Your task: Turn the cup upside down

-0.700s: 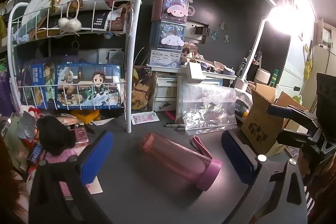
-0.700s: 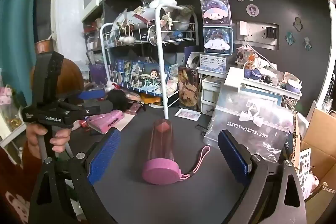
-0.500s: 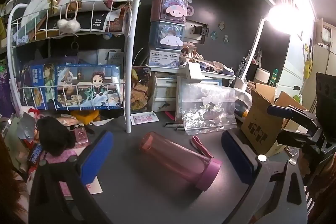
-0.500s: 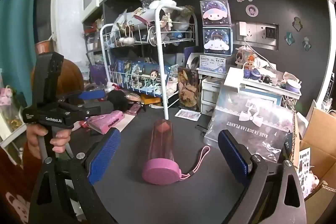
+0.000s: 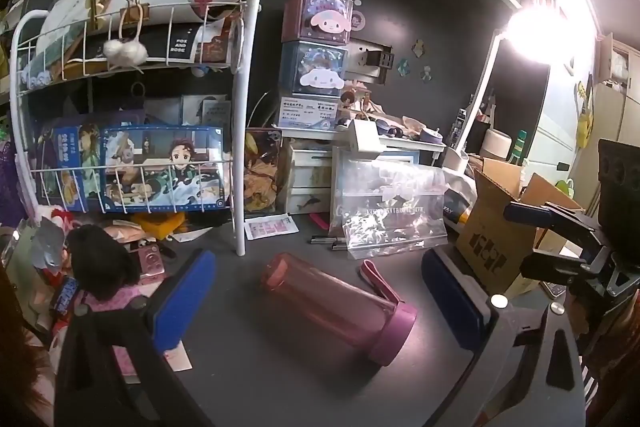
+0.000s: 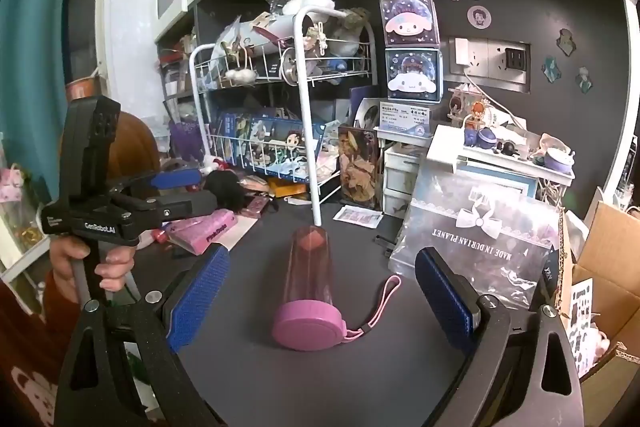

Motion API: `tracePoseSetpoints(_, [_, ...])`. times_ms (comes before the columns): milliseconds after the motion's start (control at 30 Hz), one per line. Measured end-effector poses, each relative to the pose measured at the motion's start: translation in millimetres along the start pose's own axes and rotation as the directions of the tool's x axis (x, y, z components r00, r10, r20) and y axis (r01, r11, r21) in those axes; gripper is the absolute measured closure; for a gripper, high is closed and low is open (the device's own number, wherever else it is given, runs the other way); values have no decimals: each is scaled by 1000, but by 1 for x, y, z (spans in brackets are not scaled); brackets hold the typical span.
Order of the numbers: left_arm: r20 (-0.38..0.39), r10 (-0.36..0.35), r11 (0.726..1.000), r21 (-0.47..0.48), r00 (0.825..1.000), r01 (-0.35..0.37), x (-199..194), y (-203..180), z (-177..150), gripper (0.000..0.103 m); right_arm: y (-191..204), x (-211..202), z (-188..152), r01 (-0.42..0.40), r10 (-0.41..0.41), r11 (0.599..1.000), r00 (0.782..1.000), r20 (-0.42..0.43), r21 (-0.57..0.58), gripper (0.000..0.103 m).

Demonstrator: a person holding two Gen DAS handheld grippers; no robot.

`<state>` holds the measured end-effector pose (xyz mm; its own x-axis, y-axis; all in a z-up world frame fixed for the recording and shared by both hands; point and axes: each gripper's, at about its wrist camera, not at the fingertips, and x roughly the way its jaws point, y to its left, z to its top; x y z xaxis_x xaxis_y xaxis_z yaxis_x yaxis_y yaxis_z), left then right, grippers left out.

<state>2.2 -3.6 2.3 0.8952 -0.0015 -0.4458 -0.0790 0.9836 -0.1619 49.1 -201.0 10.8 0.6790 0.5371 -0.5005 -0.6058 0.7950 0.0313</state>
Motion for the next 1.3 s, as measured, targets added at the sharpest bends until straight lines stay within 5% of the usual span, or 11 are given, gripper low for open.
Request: tracePoseSetpoints(1300, [0,-6,1000,1,1000,6,1,-9,3,1,-9,-2,-2,25,-24,998,1000,-10,52,9])
